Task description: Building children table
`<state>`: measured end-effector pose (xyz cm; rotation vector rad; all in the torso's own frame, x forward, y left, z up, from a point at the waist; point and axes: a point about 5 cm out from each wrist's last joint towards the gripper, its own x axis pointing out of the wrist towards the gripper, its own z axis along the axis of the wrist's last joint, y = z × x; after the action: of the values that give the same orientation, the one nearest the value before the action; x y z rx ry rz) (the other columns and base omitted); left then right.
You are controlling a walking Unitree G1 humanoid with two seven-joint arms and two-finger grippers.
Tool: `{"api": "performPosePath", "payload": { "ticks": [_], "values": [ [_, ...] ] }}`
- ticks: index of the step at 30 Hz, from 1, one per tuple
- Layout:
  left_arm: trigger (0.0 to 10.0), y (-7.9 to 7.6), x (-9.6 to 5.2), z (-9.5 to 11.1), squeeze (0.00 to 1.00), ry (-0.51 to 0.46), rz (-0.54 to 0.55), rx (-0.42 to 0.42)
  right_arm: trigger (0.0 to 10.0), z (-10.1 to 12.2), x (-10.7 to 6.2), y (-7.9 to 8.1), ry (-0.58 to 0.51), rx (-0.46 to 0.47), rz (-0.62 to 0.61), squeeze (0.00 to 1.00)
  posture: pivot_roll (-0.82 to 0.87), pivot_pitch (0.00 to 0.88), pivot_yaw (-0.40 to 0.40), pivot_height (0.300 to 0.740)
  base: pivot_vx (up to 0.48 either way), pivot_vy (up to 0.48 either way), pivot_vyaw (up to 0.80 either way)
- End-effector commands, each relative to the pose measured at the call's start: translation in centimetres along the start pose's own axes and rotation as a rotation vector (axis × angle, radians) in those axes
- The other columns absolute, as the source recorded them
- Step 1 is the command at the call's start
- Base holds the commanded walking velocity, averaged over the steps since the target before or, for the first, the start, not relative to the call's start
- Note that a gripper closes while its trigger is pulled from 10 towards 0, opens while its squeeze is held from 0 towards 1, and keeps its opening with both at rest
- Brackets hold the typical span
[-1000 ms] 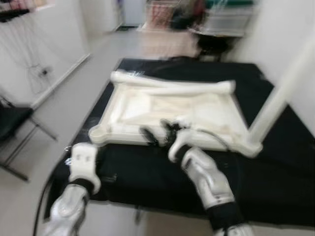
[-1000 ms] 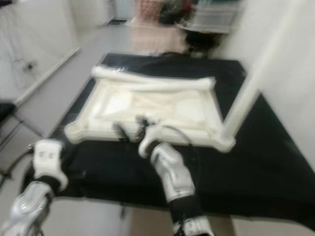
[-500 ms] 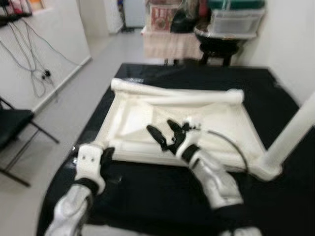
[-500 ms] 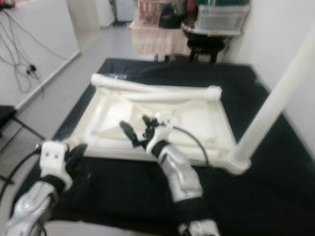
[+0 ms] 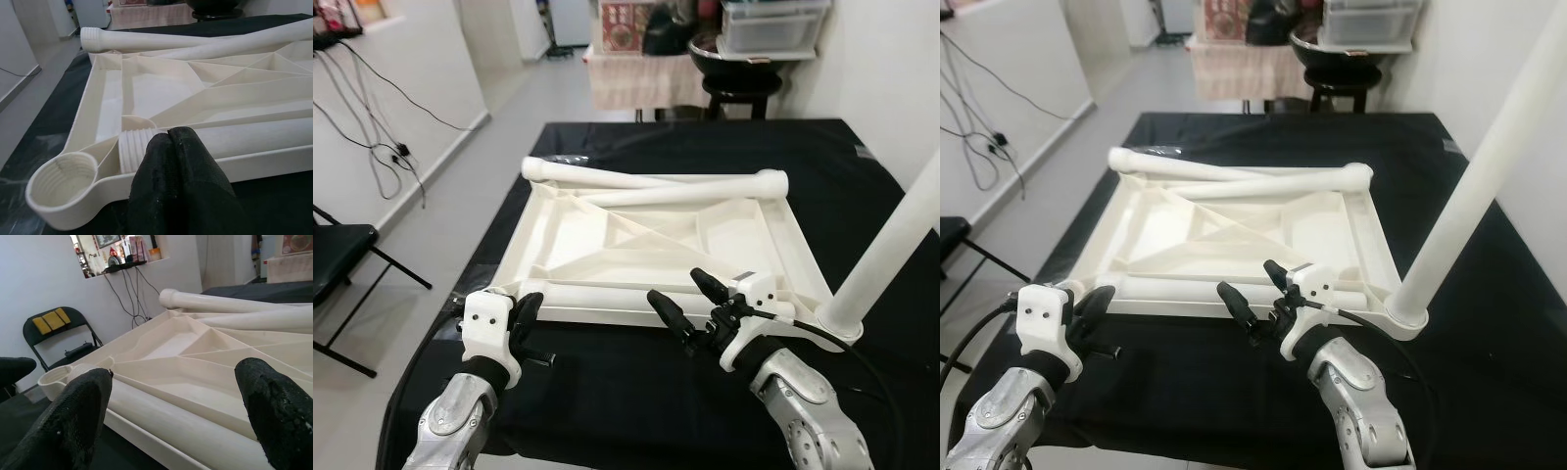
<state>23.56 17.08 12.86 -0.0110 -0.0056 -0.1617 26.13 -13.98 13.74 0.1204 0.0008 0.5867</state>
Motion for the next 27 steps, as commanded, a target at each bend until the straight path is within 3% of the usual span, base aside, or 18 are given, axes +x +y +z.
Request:
{"api": "performPosePath", "payload": {
  "ticks": [1,4,9,21,27],
  "values": [
    [10.0,0.12,-0.09,0.09,0.00,0.009,-0.010,-0.002,10.0,-0.21,-0.02,-0.11,0.015,0.024,0.002,0.00,-0.04,0.029,0.028,0.740,0.000,0.000,-0.80],
    [10.0,-0.01,-0.08,0.10,0.00,0.013,-0.019,-0.016,10.0,-0.29,-0.09,-0.10,0.025,0.032,0.010,0.00,-0.04,0.028,0.025,0.740,0.000,0.000,-0.80],
    [10.0,0.06,-0.24,-0.13,0.00,0.036,0.004,-0.011,10.0,-0.46,0.07,-0.08,0.030,0.052,0.022,0.00,-0.03,0.032,0.021,0.740,0.000,0.476,-0.61],
    [10.0,-0.03,-0.39,-0.07,0.00,0.048,-0.012,-0.009,10.0,-0.54,0.49,-0.21,0.050,0.044,0.012,0.00,-0.03,0.041,0.029,0.740,0.000,0.476,0.00],
    [10.0,-0.50,-0.05,0.08,0.00,0.064,-0.067,0.000,10.0,-0.53,0.59,-0.24,0.053,0.037,0.014,0.00,-0.03,0.043,0.026,0.740,0.000,0.000,-0.40]
  ]
}}
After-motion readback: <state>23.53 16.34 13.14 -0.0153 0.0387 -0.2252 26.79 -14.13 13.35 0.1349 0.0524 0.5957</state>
